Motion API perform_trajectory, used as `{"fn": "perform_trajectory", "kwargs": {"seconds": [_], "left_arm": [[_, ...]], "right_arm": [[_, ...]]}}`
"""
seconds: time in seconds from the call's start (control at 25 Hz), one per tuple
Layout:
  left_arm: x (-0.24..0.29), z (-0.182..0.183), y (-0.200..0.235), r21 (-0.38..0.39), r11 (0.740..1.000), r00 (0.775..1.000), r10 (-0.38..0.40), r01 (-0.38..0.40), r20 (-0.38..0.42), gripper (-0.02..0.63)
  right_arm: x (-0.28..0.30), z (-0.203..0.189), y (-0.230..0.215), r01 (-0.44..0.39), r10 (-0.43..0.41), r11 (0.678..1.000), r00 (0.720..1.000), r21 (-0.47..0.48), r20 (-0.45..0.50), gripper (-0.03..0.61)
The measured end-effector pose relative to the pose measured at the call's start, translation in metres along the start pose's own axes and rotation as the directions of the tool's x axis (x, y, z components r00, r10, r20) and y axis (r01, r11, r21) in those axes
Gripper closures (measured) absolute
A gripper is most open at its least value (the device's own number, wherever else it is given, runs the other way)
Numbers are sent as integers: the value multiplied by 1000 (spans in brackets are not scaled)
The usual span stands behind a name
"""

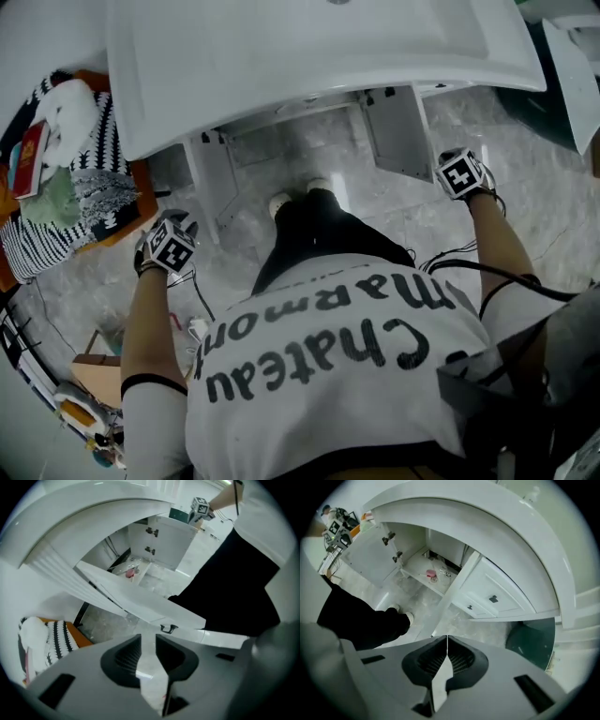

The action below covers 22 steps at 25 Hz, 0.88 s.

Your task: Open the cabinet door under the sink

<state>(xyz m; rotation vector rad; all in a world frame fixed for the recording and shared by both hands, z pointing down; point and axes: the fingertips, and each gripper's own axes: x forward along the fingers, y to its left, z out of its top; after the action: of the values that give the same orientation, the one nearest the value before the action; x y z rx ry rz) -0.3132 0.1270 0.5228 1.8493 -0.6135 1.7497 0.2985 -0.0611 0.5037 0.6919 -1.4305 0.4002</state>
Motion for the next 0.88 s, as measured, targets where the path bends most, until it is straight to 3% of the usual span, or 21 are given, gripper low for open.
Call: {"fn": "perform_trajectory", "kwargs": {"seconds": [0.04,0.16,0.28,0.36,0.48,0.6,0.72,0.8,0.88], "left_arm": [[-3,-1,4,-45,999,1000,14,-13,13,537],[-14,-1,22,-190,979,995,85,-74,51,540],[-34,16,38,-335,938,978,145,-88,148,541],[-50,31,42,-415,907,955,185,-74,233,549],[-62,47,37,-476,878,934,202,-40,295,549],[-71,63,35,-470,881,917,226,-49,329,549],[-90,81,40,-508,860,874,277,-40,400,549],[-104,92,41,-585,811,836,310,17,454,551],[-119,106,42,-648,756,790,343,89,509,566]], "right_arm": [[-4,-2,1,6,-6,999,1000,34,3,563],[-15,2,7,9,-15,992,999,124,47,563],[-31,22,17,-34,-1,973,989,228,150,563],[-45,42,21,-56,-5,966,972,254,235,563],[-63,65,35,-107,13,952,949,286,314,563],[-78,97,50,-176,48,939,918,295,395,563],[-84,125,63,-232,81,924,895,303,439,563],[-89,136,70,-280,103,903,879,327,466,563],[-100,151,77,-360,139,864,842,351,521,563]]}}
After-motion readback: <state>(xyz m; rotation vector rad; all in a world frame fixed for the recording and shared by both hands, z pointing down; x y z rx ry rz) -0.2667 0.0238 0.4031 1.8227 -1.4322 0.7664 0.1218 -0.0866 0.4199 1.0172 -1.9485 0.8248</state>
